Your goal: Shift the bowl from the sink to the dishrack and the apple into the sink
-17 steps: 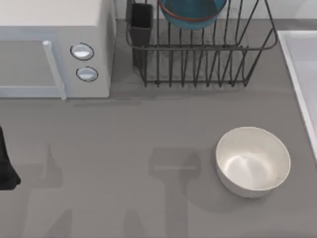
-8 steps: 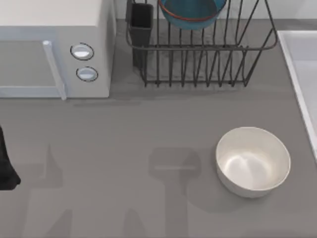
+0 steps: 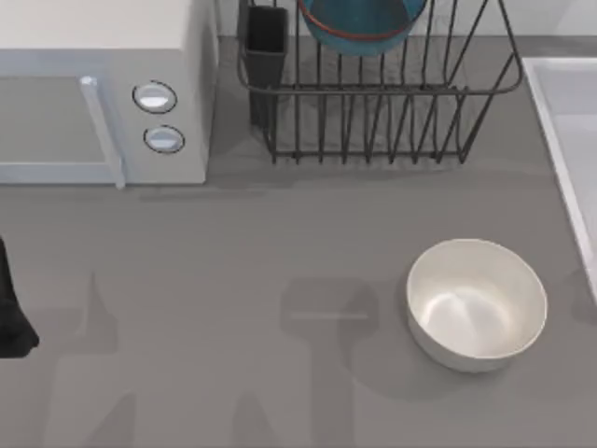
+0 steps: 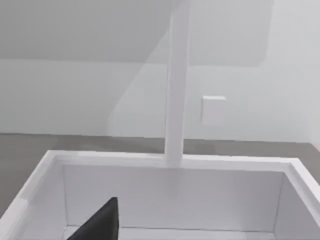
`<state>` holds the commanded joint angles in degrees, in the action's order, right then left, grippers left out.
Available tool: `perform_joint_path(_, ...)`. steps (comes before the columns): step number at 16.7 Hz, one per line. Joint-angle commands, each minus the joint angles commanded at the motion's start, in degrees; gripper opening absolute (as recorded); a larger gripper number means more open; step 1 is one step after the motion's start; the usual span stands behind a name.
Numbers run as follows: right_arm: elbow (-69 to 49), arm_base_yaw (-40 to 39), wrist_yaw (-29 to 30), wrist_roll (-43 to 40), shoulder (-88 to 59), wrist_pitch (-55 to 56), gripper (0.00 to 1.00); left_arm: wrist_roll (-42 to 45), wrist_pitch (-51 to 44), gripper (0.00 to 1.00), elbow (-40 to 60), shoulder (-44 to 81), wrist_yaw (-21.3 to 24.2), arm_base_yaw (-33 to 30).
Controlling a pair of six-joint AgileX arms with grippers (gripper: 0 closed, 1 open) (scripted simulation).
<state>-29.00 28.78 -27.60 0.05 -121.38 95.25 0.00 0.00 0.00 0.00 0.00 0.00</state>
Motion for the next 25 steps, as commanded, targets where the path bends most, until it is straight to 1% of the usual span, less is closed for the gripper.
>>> perform_joint_path(4,1.5,-6.1,-0.9,-1.1,14.0,-9.8,1.00,0.0,0.0,1.00,0.0,0.0,0.0,0.0)
perform_joint_path(7,5.0,-12.0,-0.8,-1.9,28.8,-21.9,1.00,0.0,0.0,1.00,0.0,0.0,0.0,0.0)
perform_joint_path(11,11.6,-20.2,2.9,-3.6,50.5,-43.8,1.00,0.0,0.0,1.00,0.0,0.0,0.0,0.0)
perform_joint_path(13,14.1,-22.0,4.6,-3.7,61.6,-53.2,1.00,0.0,0.0,1.00,0.0,0.0,0.0,0.0)
perform_joint_path(16,18.0,-24.7,6.5,-3.5,77.7,-63.8,1.00,0.0,0.0,1.00,0.0,0.0,0.0,0.0)
perform_joint_path(19,21.7,-27.9,10.8,-2.9,90.6,-73.9,1.00,0.0,0.0,1.00,0.0,0.0,0.0,0.0)
perform_joint_path(22,25.6,-29.3,15.6,-1.6,104.0,-84.4,1.00,0.0,0.0,1.00,0.0,0.0,0.0,0.0)
perform_joint_path(25,28.4,-30.1,21.7,-0.6,114.5,-90.9,1.00,0.0,0.0,1.00,0.0,0.0,0.0,0.0)
